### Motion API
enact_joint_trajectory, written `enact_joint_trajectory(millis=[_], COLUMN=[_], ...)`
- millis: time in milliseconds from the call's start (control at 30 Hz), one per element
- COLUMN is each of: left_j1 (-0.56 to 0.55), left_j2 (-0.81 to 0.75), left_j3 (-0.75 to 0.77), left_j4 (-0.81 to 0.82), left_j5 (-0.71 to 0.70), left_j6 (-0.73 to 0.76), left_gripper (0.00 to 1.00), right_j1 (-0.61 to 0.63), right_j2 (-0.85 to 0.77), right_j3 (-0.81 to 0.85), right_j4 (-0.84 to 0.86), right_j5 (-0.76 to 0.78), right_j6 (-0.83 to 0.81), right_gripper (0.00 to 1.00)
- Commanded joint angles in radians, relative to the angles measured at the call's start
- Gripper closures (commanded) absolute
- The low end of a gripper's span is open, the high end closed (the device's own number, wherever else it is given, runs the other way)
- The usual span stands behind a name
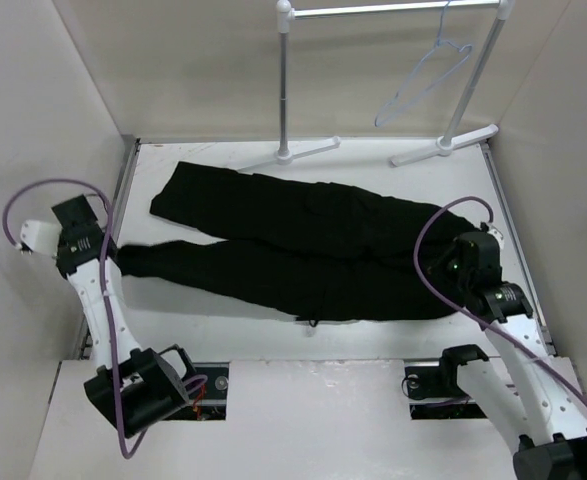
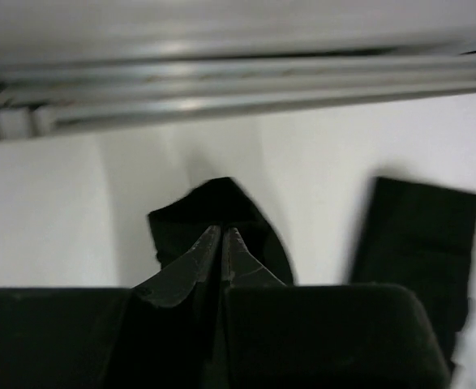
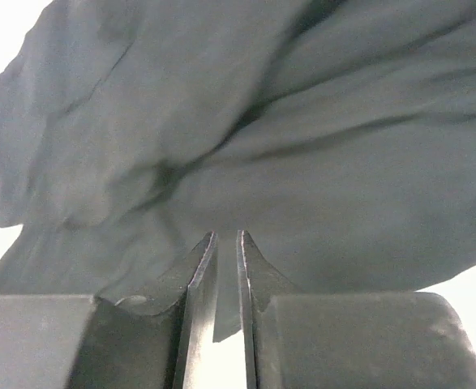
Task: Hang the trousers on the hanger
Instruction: Flatten out the trousers at the center of the board.
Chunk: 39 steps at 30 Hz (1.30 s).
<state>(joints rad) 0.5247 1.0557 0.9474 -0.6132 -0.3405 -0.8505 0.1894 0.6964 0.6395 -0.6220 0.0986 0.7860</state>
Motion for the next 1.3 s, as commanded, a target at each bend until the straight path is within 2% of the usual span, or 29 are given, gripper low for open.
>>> enact_joint_trajectory(millis=[0,100,167,200,267,333,433,500,567,633,700,767,833,933,1000,1167,1267], left_j1=[-0.045,-0.05,-0.018,-0.006,0.005,0.022,0.07,0.064,0.01,-0.054,-0.11,-0.171,-0.206,-0.271,-0.314,-0.429,-0.498], left_j2=[0.056,0.107,0.095,0.069,0.037,0.043,0.04,0.018,0.01,0.006,0.021,0.049,0.076,0.104,0.098,0.023,-0.029], left_j3=[0.197,0.188,0.069,-0.028,-0.126,-0.17,-0.158,-0.095,-0.015,0.049,0.094,0.114,0.097,0.048,0.019,-0.071,-0.142], left_j4=[0.064,0.006,-0.008,0.019,0.058,0.052,-0.009,-0.013,-0.014,0.01,0.024,0.042,0.058,0.11,0.13,0.155,0.182], left_j5=[-0.026,-0.087,-0.084,-0.091,-0.094,-0.101,-0.084,-0.1,-0.133,-0.179,-0.219,-0.259,-0.24,-0.158,-0.135,-0.085,-0.048], left_j6=[-0.022,-0.005,-0.027,-0.038,-0.053,-0.071,-0.105,-0.099,-0.087,-0.067,-0.024,0.014,0.011,-0.004,-0.016,-0.048,-0.082], left_gripper=[0.99,0.99,0.97,0.96,0.93,0.85,0.71,0.63,0.58,0.55,0.54,0.51,0.51,0.52,0.52,0.52,0.52], right_j1=[-0.073,-0.071,-0.064,-0.063,-0.061,-0.06,-0.061,-0.061,-0.061,-0.061,-0.075,-0.101,-0.115,-0.147,-0.159,-0.072,-0.051], right_j2=[-0.002,-0.009,-0.031,-0.046,-0.063,-0.072,-0.092,-0.084,-0.055,-0.012,0.017,0.037,0.069,0.138,0.147,0.172,0.228], right_j3=[0.017,0.011,0.003,-0.001,-0.011,-0.024,-0.05,-0.052,-0.049,-0.06,-0.086,-0.11,-0.107,-0.098,-0.095,-0.06,-0.06], right_j4=[-0.036,-0.039,-0.039,-0.042,-0.045,-0.051,-0.064,-0.061,-0.059,-0.051,-0.054,-0.051,-0.05,-0.07,-0.119,-0.254,-0.254], right_j5=[-0.063,-0.048,-0.034,-0.025,-0.023,-0.023,-0.007,0.009,0.003,0.0,-0.011,-0.01,0.019,0.029,0.03,0.076,0.098], right_j6=[0.013,0.03,0.045,0.05,0.053,0.048,0.047,0.056,0.068,0.081,0.099,0.116,0.131,0.151,0.159,0.232,0.286], right_gripper=[0.79,0.7,0.66,0.64,0.63,0.6,0.43,0.34,0.35,0.41,0.53,0.57,0.54,0.4,0.38,0.38,0.39])
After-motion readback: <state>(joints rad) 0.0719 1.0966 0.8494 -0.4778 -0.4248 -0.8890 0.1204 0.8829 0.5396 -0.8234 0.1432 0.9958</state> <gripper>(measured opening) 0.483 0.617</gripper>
